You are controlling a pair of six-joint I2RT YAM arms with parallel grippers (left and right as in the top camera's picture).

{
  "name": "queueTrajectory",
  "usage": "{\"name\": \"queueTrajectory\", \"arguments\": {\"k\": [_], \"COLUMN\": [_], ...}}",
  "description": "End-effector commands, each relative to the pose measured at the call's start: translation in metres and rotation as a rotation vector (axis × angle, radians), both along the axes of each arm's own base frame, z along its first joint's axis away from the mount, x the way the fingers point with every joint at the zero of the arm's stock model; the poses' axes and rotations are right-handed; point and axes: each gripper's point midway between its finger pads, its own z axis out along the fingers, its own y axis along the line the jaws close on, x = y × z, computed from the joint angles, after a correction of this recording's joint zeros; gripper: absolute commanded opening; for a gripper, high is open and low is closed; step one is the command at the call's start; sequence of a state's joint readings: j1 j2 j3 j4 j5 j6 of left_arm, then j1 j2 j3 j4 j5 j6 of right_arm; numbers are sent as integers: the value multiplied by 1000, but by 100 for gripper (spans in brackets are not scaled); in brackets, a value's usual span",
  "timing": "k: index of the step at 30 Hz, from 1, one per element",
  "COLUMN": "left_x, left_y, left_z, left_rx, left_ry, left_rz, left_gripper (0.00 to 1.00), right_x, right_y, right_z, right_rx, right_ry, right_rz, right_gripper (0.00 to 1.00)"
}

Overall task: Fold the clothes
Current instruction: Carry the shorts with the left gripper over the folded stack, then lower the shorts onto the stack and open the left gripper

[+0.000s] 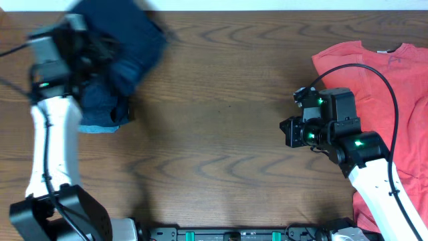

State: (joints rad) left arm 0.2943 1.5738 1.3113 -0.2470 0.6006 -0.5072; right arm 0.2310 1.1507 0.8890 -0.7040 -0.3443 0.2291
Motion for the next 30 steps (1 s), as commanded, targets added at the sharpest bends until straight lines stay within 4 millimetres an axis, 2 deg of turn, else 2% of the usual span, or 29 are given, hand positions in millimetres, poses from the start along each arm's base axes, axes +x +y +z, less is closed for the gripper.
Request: {"name": "queueTrajectory", "arguments": {"k": [1, 6, 7, 10, 16, 17, 18, 19, 21, 24, 27, 30], "left_x": [3, -5, -10, -21, -42, -46, -50, -55, -62, -75, -100, -121], "left_y": [44, 90, 96, 103, 123, 126, 129, 130, 128, 122, 124, 135], "left_z": [-8, -66, -79, -99, -109, -113, -116, -120, -125, -127, -122, -100], "left_rx": [-50, -114, -134, -196, -171, -161, -154, -145, -132, -106, -48, 31], "left_ry": [20, 172, 212, 280, 347, 368, 386, 410, 445, 486, 547, 546], "left_rz": [106, 205, 220, 229, 292, 306, 319, 328, 321, 276, 281, 319], "left_gripper": [6, 6, 6, 6, 7, 13, 33, 41, 52, 58, 61, 65], "right_x": [1, 0, 0, -1, -1, -1, -1, -1, -1, -2, -2, -2], "right_y": [-1, -1, -1, -1, -1, -1, -1, -1, -1, -1, -1, -2], "right_z": [5, 4, 4, 4, 4, 4, 4, 4, 3, 3, 3, 3], "right_rx": [20, 26, 26, 26, 25, 25, 25, 25, 24, 24, 23, 22], "right_ry": [3, 16, 17, 19, 22, 21, 21, 21, 22, 24, 28, 27], "right_rz": [-26, -39, -39, -39, -39, -39, -39, -39, -40, -40, -39, -40], "right_gripper": [4, 4, 4, 4, 4, 5, 5, 5, 5, 5, 5, 6]}}
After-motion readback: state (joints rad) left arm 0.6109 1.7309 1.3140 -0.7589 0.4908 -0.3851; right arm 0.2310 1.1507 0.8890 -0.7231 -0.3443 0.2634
